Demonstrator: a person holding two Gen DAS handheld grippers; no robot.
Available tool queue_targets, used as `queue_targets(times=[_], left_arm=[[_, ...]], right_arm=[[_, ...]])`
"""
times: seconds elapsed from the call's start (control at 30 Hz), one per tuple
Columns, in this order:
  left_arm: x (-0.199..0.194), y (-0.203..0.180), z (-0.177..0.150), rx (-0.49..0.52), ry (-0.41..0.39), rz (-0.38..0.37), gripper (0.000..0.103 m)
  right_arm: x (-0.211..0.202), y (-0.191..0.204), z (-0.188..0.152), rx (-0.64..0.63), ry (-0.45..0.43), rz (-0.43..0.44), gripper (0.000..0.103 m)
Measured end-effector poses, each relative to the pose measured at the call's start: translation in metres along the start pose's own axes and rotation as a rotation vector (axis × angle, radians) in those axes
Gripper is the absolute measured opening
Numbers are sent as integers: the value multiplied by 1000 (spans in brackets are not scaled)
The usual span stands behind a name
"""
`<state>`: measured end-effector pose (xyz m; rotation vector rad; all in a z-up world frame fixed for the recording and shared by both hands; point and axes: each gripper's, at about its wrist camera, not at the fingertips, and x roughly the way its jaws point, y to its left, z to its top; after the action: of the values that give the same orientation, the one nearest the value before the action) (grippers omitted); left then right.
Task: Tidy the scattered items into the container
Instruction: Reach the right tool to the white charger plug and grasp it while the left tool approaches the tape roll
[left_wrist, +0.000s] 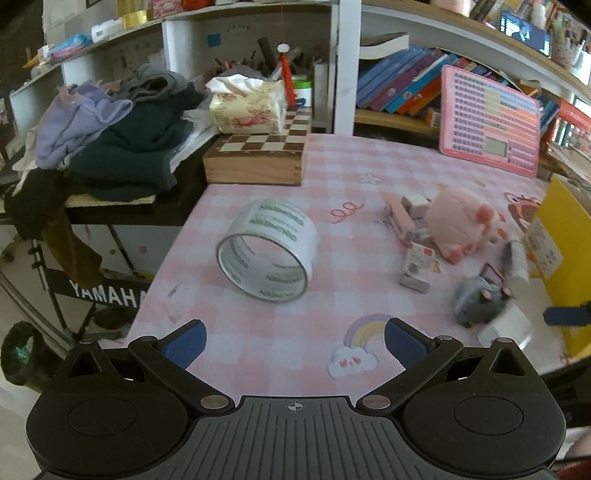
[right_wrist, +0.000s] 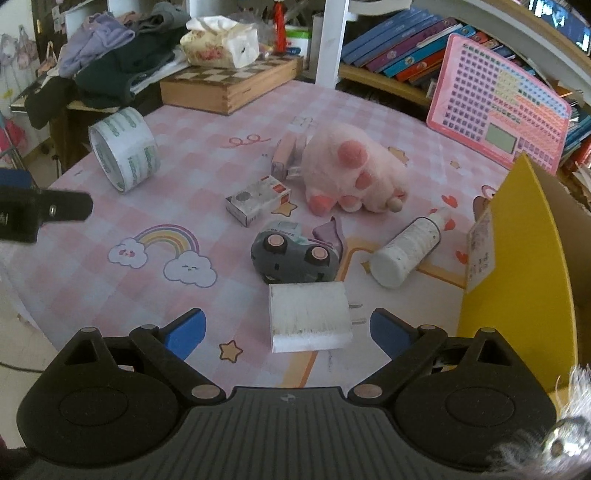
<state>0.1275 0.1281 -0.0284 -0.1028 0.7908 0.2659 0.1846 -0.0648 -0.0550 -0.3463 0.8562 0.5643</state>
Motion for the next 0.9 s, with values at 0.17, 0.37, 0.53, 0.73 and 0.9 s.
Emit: queue_targets(times=[0.17,0.37,0.53,0.73,0.9], left_arm=[[17,5,11,18,-27,32,103],[43,13,21,62,-27,71,103],[58,14,27,76,-29,43,103],[72,11,33,115,-32,20,103],[83,10,36,126,-19,-3,103]], right_arm=[[12,-3,4,-8,32,1,97],[21,-7,8,-6,53,1,97],[28,-9,12,4,71,0,97],[33,-13,15,30,89,10,95],[37,-21,15,58,101,21,87]])
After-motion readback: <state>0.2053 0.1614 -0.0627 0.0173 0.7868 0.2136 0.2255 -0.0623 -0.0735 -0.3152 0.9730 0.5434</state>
